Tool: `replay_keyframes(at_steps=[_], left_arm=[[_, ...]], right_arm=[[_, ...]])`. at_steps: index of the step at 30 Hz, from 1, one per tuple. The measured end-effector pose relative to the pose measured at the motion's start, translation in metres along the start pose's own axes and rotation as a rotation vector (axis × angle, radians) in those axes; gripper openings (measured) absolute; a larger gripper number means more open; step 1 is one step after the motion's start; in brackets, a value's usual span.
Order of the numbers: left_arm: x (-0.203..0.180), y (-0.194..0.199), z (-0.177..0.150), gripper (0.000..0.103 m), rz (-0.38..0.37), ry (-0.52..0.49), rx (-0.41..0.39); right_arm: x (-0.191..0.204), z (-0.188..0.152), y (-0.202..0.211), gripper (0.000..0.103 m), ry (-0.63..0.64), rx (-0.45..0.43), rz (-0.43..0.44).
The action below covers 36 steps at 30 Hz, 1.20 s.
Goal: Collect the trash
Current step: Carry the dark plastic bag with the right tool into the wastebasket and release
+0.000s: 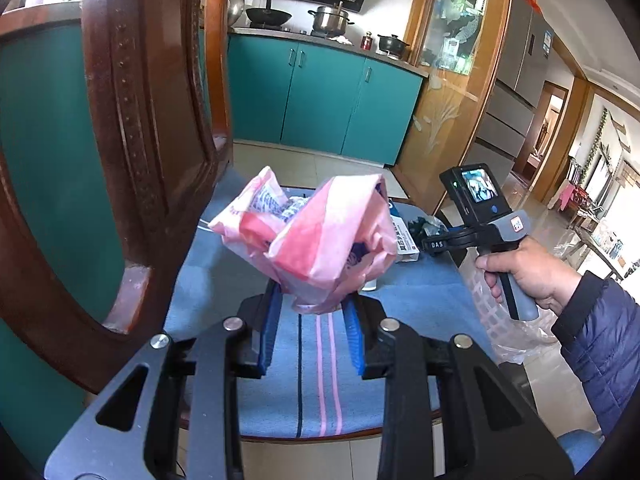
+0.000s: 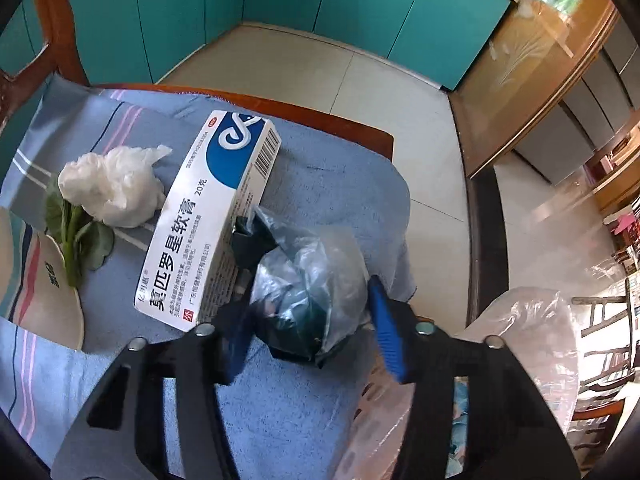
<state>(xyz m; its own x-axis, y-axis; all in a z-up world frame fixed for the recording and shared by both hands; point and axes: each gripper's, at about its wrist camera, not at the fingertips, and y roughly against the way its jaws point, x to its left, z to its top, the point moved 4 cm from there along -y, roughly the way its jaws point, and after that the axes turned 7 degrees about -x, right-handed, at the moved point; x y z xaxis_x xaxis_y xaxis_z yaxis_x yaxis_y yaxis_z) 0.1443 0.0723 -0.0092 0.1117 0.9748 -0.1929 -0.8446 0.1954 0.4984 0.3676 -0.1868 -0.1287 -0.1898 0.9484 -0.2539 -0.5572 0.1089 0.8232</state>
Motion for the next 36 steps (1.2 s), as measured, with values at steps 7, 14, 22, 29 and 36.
replay_keyframes(at_steps=[7, 14, 22, 29, 36], left_arm=[[-0.004, -0.001, -0.001, 0.030, -0.008, -0.016, 0.016], [-0.014, 0.004, -0.005, 0.030, -0.032, -0.037, 0.017], [-0.030, 0.009, -0.014, 0.031, -0.049, -0.041, 0.026], [-0.041, 0.009, -0.026, 0.032, -0.024, -0.078, 0.017], [-0.046, -0.004, -0.031, 0.032, -0.022, -0.078, 0.039]], right_arm=[[0.002, -0.010, 0.092, 0.043, -0.061, -0.226, 0.075], [0.029, -0.092, 0.208, 0.043, -0.113, -0.451, 0.245], [0.026, -0.148, 0.216, 0.043, -0.314, -0.516, 0.366], [0.019, -0.155, 0.210, 0.043, -0.321, -0.523, 0.345], [0.013, -0.158, 0.211, 0.043, -0.315, -0.523, 0.346]])
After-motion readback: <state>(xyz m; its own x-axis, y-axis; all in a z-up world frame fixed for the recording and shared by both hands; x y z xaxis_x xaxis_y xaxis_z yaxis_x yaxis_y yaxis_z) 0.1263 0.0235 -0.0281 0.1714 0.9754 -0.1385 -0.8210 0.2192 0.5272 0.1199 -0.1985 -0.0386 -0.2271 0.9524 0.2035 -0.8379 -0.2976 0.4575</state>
